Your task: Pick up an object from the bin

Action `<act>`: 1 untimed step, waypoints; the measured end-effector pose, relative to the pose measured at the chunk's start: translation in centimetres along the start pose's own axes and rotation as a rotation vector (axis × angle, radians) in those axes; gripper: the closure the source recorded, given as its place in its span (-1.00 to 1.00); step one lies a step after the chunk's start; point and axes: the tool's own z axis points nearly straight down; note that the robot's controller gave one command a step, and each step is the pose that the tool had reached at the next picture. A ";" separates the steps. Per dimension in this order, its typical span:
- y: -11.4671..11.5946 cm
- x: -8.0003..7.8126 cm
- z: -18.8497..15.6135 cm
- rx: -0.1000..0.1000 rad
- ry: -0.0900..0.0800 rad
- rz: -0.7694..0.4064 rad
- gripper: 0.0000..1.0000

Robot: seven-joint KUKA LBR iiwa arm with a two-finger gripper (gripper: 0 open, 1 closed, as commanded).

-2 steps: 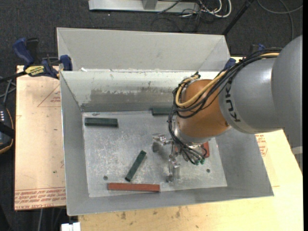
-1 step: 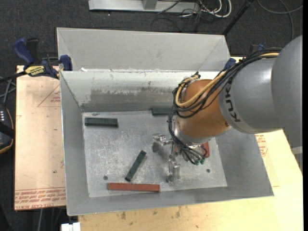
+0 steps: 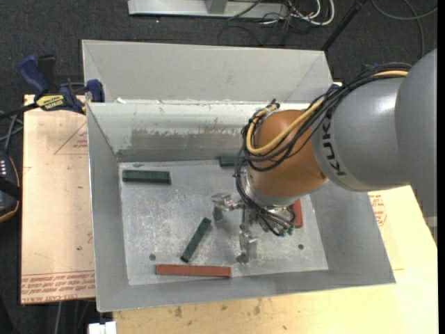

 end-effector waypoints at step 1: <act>6.9 -0.6 1.8 -0.001 -0.012 -0.146 1.00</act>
Offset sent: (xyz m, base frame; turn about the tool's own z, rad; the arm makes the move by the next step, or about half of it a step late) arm 0.0000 0.0000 0.0000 0.0000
